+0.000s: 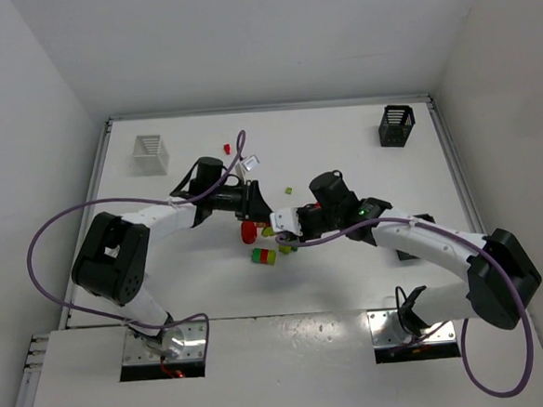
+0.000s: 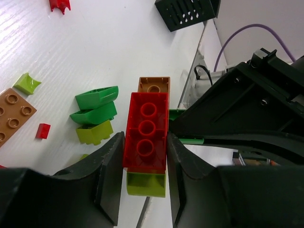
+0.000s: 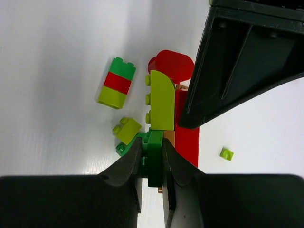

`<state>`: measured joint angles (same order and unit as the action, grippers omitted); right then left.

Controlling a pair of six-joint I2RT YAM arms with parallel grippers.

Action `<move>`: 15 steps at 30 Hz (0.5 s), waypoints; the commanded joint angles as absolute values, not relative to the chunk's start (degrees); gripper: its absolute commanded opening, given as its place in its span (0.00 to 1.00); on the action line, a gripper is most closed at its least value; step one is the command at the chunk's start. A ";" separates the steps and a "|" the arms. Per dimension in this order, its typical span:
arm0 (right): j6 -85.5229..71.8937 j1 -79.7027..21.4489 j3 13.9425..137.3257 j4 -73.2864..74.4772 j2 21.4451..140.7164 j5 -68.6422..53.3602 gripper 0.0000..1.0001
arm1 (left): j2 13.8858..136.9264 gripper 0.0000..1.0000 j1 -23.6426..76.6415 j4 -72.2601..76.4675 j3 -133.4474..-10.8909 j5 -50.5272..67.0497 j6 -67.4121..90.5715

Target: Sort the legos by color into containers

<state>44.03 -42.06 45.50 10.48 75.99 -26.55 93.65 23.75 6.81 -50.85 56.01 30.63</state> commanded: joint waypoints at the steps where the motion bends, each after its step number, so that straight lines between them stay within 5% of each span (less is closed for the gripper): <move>1: 46.22 -42.45 46.24 6.93 74.88 -27.60 0.00 | 93.52 0.08 24.53 8.44 -53.17 56.53 30.32; 15: 45.89 -41.84 41.31 8.27 78.38 -24.45 0.00 | 99.67 0.00 14.33 14.41 -58.97 53.96 38.58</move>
<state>46.57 -42.46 40.53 10.04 75.42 -25.69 99.22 14.76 11.18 -57.23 53.91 36.64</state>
